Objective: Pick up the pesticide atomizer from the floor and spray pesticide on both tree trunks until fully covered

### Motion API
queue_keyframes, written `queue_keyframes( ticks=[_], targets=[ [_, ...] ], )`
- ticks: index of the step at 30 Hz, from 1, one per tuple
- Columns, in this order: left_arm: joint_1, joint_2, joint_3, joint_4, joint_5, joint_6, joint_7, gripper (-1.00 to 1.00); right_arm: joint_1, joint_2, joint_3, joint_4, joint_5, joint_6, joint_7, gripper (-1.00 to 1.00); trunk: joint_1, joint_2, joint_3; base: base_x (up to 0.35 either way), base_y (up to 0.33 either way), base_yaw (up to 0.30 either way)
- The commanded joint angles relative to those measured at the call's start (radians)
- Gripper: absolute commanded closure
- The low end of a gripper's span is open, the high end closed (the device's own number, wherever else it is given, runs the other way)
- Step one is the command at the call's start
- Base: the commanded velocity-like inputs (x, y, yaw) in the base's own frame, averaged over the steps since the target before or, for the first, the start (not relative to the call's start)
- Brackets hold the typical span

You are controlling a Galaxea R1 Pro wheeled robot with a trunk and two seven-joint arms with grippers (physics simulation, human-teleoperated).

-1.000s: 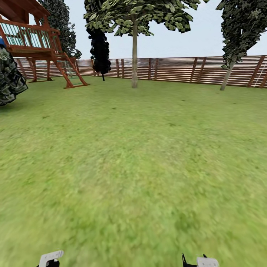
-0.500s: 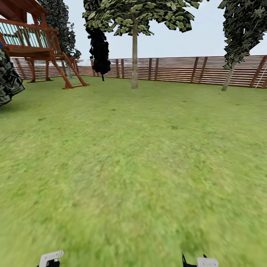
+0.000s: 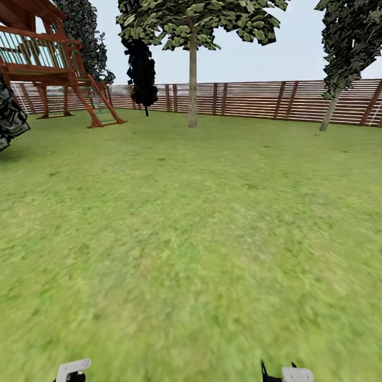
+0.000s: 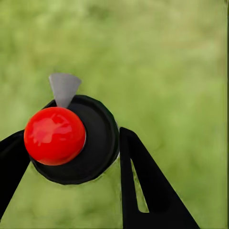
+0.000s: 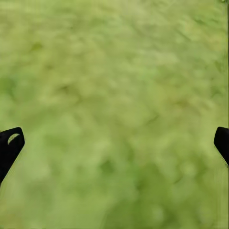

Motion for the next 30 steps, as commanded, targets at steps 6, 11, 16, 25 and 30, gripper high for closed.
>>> queue_keyframes(
  ticks=[6,11,16,25,30],
  targets=[
    [-0.001,0.002,0.01,0.001,-0.003,-0.002,-0.006,1.0,-0.001,-0.001,-0.003,-0.124,0.01,-0.004,-0.009,-1.0,0.0,0.0,-0.001,0.34,0.0,0.0],
    [-0.001,0.0,0.009,0.0,-0.004,-0.003,-0.006,1.0,-0.001,-0.003,0.003,-0.129,0.015,-0.002,-0.005,-1.0,0.0,0.0,-0.001,0.34,0.0,0.0],
    [-0.001,0.002,0.01,-0.001,-0.004,-0.002,-0.006,1.0,-0.001,-0.001,0.004,-0.127,0.019,-0.002,-0.004,-1.0,0.0,0.0,-0.001,0.34,0.0,0.0],
    [-0.001,0.006,0.01,-0.001,-0.004,-0.002,-0.006,1.0,-0.001,-0.001,0.003,-0.127,0.018,-0.002,-0.007,-1.0,0.0,0.0,-0.001,0.34,0.0,0.0],
    [-0.001,0.004,0.01,-0.001,-0.004,-0.002,-0.006,1.0,-0.001,-0.002,0.003,-0.128,0.018,-0.002,-0.008,-1.0,0.0,0.0,-0.001,0.34,0.0,0.0]
  ],
)
